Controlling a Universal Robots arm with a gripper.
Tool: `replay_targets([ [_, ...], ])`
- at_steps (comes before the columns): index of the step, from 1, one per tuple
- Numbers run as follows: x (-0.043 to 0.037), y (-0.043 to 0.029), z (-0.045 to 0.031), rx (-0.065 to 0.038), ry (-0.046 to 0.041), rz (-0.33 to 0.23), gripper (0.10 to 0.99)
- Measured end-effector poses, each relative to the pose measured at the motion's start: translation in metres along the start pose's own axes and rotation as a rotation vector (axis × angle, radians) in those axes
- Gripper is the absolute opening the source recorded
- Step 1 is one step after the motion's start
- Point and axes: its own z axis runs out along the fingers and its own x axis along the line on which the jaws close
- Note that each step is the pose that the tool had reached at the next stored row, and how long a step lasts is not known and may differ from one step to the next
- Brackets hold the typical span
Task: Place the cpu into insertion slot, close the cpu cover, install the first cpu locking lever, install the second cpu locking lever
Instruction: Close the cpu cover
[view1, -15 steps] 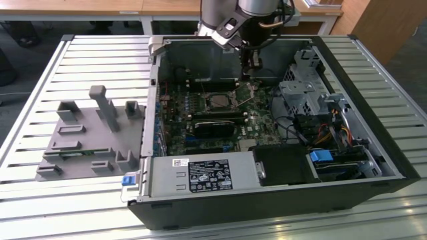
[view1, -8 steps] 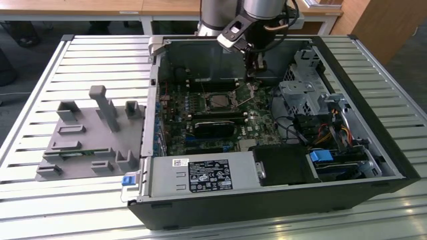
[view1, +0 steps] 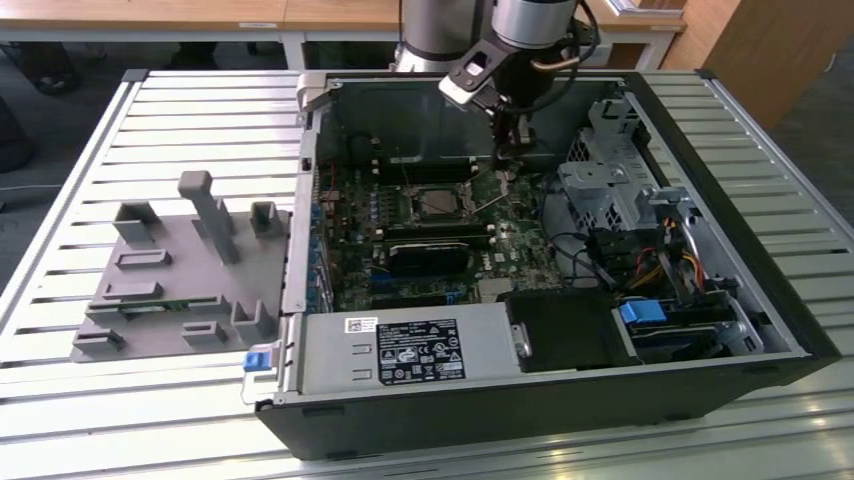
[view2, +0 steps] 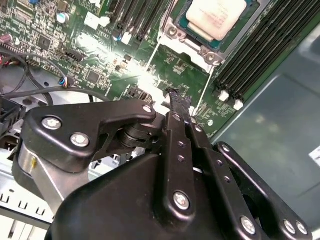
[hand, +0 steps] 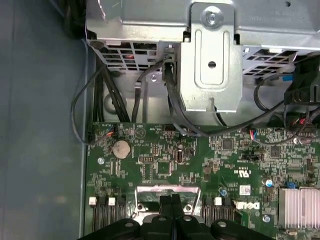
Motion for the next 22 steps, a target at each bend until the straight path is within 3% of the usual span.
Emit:
replay_targets([
  [7,0.0014,0.0096,0.0036,0.001,0.0000,0.000,0.106],
  [22,0.0046,0.0161,0.0106,0.001,0.0000,-0.017,0.106],
])
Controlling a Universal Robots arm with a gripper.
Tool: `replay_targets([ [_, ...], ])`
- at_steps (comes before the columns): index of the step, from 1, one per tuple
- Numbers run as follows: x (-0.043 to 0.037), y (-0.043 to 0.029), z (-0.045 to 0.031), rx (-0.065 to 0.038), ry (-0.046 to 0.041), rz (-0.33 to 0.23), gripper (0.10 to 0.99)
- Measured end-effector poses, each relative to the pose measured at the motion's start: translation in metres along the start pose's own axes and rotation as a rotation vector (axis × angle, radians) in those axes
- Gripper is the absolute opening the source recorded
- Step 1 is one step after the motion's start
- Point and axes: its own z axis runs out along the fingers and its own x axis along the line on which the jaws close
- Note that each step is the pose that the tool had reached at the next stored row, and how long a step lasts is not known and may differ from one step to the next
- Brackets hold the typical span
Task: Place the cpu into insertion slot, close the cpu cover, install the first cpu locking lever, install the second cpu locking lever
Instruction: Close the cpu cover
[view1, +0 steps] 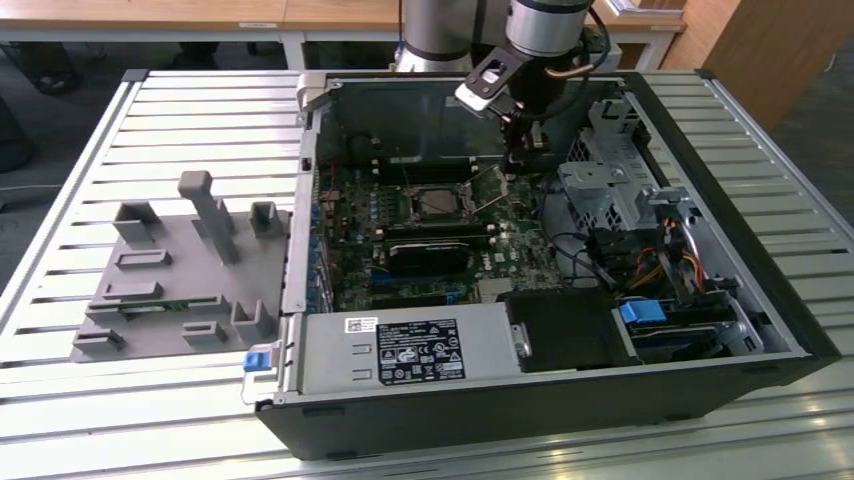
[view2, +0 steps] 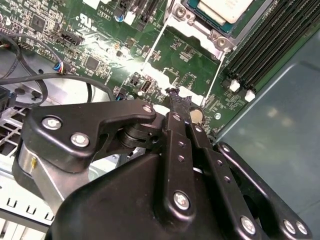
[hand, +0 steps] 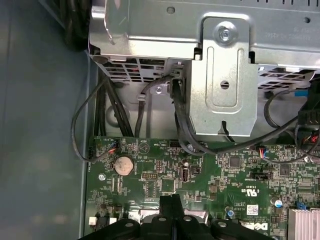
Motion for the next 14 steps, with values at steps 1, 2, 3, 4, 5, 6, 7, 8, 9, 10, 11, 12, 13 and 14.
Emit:
replay_targets([
  [1,0.0000,0.0004,0.0001,0.000,-0.0003,0.000,0.106],
  [2,0.0000,0.0009,0.0002,0.000,-0.0003,0.000,0.106],
  [3,0.0000,0.0015,0.0003,0.000,-0.0002,0.000,0.106],
  [4,0.0001,0.0019,0.0005,0.000,-0.0002,0.000,0.106],
  [5,0.0001,0.0022,0.0007,0.000,-0.0002,0.000,0.106],
  [6,0.0001,0.0026,0.0009,0.000,-0.0002,0.000,0.106],
  [7,0.0001,0.0033,0.0011,0.000,-0.0002,0.000,0.106],
  [8,0.0002,0.0038,0.0013,0.000,-0.0002,0.000,0.106],
  [9,0.0003,0.0043,0.0015,0.000,-0.0003,0.000,0.106],
  [10,0.0004,0.0049,0.0017,0.000,-0.0006,0.000,0.106],
  [11,0.0005,0.0054,0.0019,0.000,-0.0007,0.000,0.106],
  [12,0.0007,0.0060,0.0022,0.000,-0.0008,0.000,0.106],
  [13,0.0008,0.0065,0.0023,0.000,-0.0009,0.000,0.106],
  [14,0.0009,0.0070,0.0025,0.001,-0.0010,0.000,0.106],
])
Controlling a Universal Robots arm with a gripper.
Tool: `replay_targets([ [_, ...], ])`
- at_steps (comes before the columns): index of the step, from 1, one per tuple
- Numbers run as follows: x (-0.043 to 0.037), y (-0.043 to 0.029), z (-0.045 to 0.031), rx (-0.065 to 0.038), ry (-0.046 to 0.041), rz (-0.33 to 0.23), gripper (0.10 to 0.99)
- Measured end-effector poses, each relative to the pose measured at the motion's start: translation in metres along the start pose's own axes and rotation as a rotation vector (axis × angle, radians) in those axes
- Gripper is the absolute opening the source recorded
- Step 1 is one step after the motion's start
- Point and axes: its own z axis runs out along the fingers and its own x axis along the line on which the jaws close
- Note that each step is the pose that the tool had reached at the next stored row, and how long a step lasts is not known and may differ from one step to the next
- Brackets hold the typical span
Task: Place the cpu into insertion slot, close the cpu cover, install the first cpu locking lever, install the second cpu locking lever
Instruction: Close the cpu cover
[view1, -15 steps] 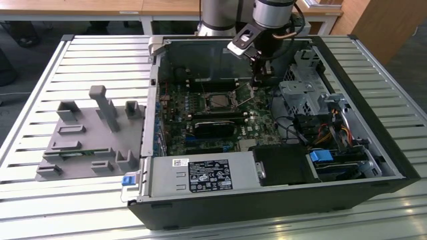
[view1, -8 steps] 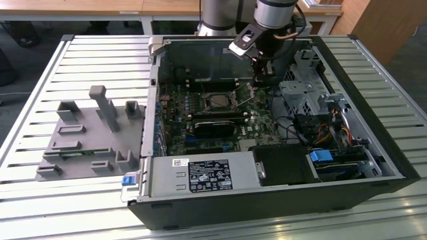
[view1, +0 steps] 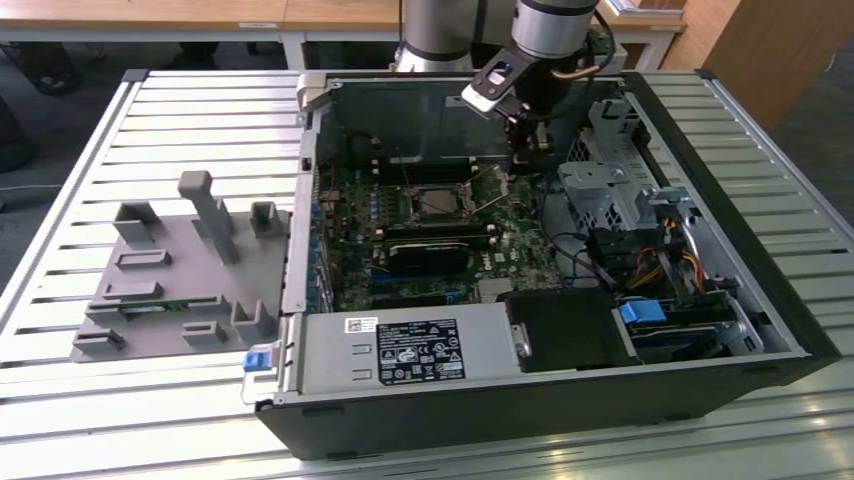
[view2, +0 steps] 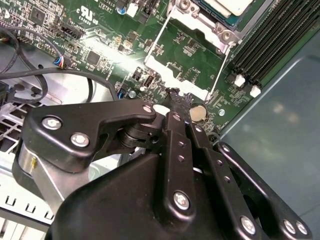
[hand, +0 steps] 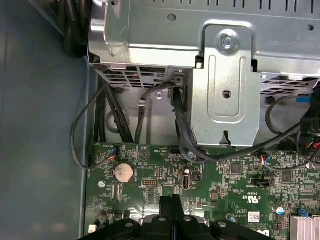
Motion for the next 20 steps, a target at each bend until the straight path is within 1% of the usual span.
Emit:
replay_targets([
  [7,0.0002,0.0022,0.0004,0.000,0.0001,0.000,0.106],
  [20,0.0018,0.0080,0.0037,0.002,-0.0055,0.000,0.106],
])
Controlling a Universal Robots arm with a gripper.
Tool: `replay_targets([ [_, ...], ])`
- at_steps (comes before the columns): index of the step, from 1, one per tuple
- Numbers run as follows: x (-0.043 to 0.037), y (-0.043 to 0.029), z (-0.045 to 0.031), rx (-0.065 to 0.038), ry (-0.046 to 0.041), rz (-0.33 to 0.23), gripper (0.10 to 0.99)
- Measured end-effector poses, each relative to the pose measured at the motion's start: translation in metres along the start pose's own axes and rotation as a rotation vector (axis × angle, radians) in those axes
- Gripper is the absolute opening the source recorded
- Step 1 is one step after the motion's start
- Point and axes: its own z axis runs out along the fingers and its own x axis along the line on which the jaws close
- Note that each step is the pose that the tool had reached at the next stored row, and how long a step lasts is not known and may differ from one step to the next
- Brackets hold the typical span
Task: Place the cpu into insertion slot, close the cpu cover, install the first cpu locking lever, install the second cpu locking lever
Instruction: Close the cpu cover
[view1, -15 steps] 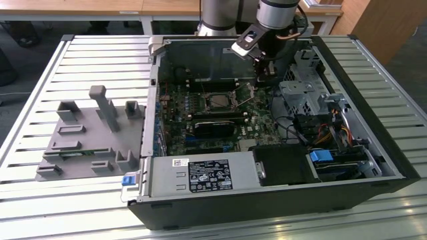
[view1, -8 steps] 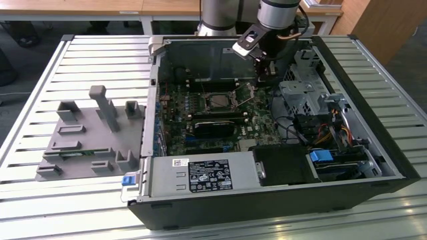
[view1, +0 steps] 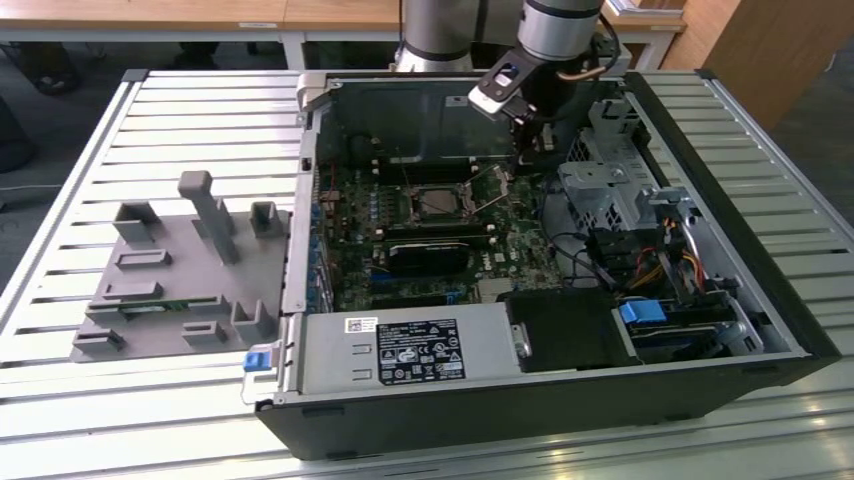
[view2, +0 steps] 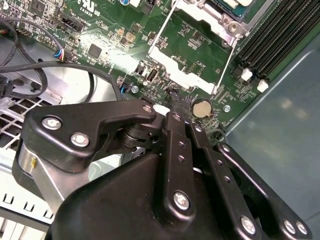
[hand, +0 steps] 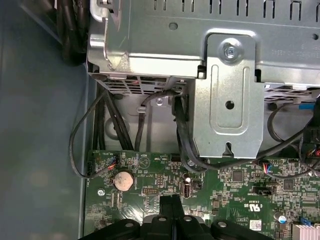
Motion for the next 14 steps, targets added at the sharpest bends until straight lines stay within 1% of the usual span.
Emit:
replay_targets([
  [14,0.0026,0.0024,0.0029,0.001,-0.0024,0.000,0.106],
])
